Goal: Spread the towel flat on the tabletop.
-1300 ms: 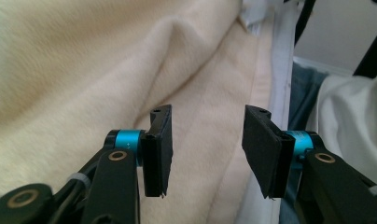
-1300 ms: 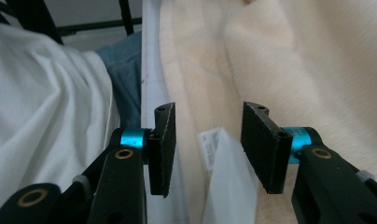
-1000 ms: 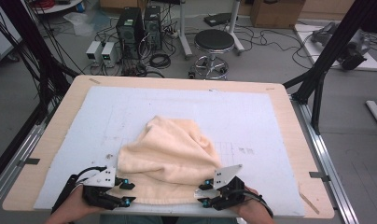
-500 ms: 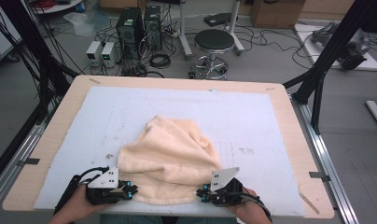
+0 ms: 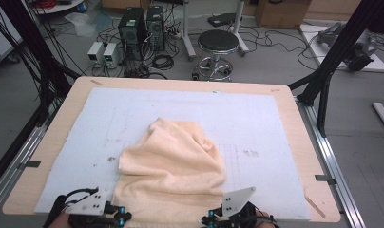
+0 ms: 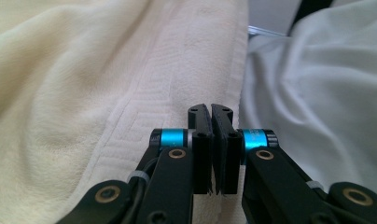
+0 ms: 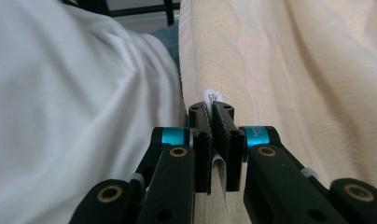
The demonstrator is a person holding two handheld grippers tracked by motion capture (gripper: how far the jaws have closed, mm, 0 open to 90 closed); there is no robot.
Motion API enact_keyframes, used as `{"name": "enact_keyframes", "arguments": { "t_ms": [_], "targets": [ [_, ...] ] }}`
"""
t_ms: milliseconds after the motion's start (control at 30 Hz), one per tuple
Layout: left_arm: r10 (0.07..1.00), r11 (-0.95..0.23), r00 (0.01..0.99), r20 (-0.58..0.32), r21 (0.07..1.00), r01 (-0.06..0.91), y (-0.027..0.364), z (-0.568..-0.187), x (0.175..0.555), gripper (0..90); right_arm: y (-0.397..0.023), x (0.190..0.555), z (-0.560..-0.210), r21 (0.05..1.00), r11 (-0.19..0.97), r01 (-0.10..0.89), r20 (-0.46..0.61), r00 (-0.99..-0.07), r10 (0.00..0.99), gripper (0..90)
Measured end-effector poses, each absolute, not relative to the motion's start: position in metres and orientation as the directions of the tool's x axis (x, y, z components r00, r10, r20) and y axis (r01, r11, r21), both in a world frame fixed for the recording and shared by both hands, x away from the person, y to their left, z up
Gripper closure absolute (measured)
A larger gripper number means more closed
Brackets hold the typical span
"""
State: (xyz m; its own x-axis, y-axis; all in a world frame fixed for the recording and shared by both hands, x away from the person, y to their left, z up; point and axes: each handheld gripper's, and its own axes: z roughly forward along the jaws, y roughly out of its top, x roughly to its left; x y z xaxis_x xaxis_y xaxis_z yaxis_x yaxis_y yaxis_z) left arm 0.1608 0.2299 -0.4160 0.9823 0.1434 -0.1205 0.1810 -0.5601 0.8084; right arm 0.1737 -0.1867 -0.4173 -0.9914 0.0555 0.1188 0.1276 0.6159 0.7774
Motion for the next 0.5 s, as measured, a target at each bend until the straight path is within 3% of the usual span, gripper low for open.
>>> {"name": "enact_keyframes", "arguments": {
  "t_ms": [67, 100, 200, 267, 500],
  "targets": [
    [0.114, -0.548, 0.984, -0.139, 0.817, 0.179, 0.233, -0.413, 0.151, 86.0, -0.188, 0.164, -0.413, 0.798, 0.59, 0.124, 0.136, -0.99, 0.025, 81.5],
    [0.109, -0.537, 0.982, -0.156, 0.822, 0.191, 0.235, -0.411, 0.149, 84.4, -0.189, 0.161, -0.412, 0.807, 0.576, 0.131, 0.149, -0.989, 0.015, 71.7],
    [0.132, -0.497, 0.98, -0.151, 0.845, 0.198, 0.24, -0.405, 0.151, 71.3, -0.19, 0.161, -0.405, 0.808, 0.571, 0.146, 0.179, -0.984, -0.003, 67.7],
    [0.179, -0.465, 0.974, -0.14, 0.86, 0.209, 0.241, -0.403, 0.16, 61.9, -0.189, 0.167, -0.4, 0.811, 0.567, 0.146, 0.151, -0.988, 0.037, 63.2],
    [0.3, -0.439, 0.953, -0.051, 0.879, 0.186, 0.228, -0.406, 0.206, 53.3, -0.185, 0.217, -0.395, 0.804, 0.582, 0.123, -0.008, -0.976, 0.218, 55.3]
  ]
}}
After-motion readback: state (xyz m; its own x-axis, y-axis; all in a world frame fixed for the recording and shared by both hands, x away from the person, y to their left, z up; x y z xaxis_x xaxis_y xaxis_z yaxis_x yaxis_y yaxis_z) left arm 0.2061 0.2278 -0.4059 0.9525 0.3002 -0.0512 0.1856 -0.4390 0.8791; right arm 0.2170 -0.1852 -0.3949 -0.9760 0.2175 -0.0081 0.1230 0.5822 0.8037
